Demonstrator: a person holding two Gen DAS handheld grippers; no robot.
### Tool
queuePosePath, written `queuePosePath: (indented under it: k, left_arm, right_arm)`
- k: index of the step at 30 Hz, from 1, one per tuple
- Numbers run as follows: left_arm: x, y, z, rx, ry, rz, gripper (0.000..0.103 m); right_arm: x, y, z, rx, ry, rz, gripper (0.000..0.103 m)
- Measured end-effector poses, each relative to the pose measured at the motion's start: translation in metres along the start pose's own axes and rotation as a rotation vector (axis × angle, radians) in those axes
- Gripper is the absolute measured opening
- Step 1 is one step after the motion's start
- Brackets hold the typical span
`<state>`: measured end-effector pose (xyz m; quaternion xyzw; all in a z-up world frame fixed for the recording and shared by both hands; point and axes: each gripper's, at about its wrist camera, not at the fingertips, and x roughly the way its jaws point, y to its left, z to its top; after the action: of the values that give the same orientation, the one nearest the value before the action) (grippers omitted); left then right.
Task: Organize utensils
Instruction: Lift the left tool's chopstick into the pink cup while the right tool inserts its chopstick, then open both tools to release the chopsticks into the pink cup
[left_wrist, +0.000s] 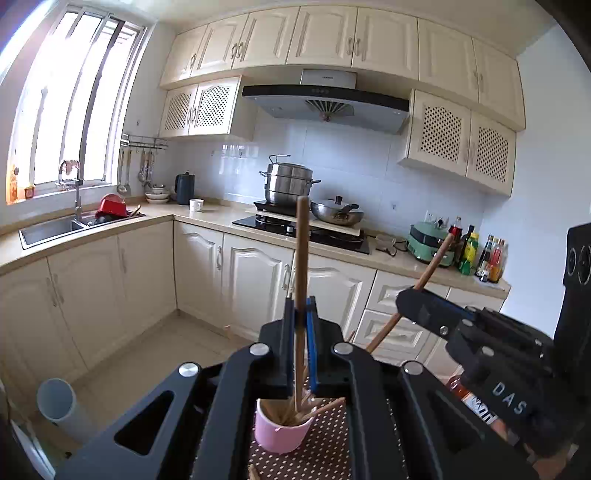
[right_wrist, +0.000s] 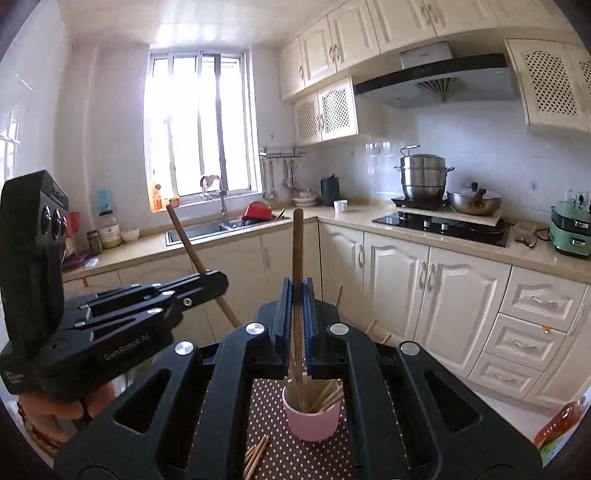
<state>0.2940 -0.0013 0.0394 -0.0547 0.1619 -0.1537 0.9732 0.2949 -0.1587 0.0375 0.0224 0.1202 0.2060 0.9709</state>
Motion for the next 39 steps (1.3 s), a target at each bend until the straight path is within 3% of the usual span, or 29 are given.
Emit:
queuePosePath:
  k: [10,24,39]
  left_arm:
    - [0.036,0.003,-0.038,0.011,0.051,0.036,0.006]
    - [0.056,0.014,-0.072,0.027,0.105,0.051,0.006]
    - [0.085,0.028,-0.099,-0.001,0.234,0.061,0.006]
  right_arm:
    - [0.027,-0.009,-0.027,0.0,0.053,-0.032,0.006]
    - [0.045,-0.013,-0.057,0.01,0.117,-0.061,0.006]
    - [0.063,-0.02,-0.085,0.039,0.187,-0.084,0.006]
